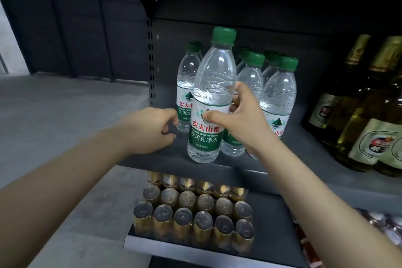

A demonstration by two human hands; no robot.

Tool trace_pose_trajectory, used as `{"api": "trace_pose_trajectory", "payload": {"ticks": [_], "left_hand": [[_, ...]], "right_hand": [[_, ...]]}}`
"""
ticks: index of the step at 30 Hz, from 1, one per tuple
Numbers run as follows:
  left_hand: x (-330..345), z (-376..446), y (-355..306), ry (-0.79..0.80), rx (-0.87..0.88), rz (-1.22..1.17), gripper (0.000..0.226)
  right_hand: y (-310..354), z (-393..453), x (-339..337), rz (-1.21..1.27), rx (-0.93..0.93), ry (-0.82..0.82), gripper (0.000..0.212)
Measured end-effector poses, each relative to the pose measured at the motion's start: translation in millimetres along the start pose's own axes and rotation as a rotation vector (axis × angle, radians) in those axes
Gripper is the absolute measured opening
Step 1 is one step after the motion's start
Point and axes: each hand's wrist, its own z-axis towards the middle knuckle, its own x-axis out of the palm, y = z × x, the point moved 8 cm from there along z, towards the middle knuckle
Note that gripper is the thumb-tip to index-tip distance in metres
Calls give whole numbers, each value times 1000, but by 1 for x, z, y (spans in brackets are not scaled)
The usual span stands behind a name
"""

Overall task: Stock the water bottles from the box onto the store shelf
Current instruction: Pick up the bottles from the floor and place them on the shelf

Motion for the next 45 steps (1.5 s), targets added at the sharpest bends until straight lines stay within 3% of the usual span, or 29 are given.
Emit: {"api": "trace_pose_trajectory", "payload": {"ticks": [16,34,42,45], "left_hand": [[-3,40,33,-63,-1,-185,24],[10,45,35,-1,68,-266,24],[15,44,25,16,72,-289,32],[15,44,22,18,67,-274,34]], "right_hand": [[-30,40,28,48,37,61,54],[-47,36,25,27,55,55,53],[-35,28,22,-123,69,120,53],[-36,21,17,-172,79,124,63]]}}
